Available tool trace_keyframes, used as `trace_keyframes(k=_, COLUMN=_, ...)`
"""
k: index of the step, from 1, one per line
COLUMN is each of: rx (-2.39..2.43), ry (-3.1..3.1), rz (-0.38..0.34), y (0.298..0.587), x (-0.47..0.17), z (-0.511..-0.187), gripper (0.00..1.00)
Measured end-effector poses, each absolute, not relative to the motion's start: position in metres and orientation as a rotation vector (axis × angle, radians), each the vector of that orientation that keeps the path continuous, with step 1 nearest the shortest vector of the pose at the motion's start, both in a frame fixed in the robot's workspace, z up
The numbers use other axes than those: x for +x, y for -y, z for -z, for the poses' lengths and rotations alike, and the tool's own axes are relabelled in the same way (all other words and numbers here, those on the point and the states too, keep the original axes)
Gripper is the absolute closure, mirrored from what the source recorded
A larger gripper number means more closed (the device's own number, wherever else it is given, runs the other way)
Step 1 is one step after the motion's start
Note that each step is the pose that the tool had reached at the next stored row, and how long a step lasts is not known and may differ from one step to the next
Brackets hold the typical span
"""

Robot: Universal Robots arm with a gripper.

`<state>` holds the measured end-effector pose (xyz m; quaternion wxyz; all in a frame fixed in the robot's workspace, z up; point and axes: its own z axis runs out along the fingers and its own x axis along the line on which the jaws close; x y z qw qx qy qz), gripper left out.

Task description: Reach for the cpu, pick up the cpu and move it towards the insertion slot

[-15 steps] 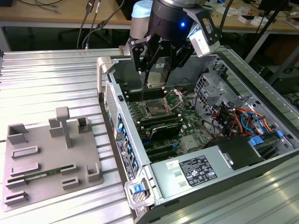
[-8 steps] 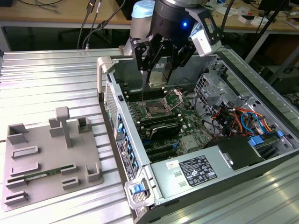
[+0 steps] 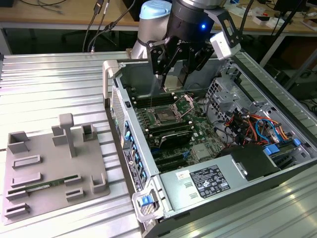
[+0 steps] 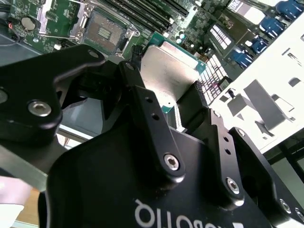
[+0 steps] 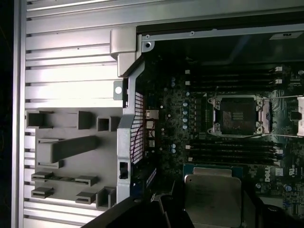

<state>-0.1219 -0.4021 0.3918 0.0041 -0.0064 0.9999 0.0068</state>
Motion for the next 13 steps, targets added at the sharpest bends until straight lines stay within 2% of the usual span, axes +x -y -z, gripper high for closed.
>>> trace_keyframes(k=13, rx=-0.020, ry=-3.133, rz=-0.021, y=0.398, x=-0.107, z=-0.391, gripper=0.45)
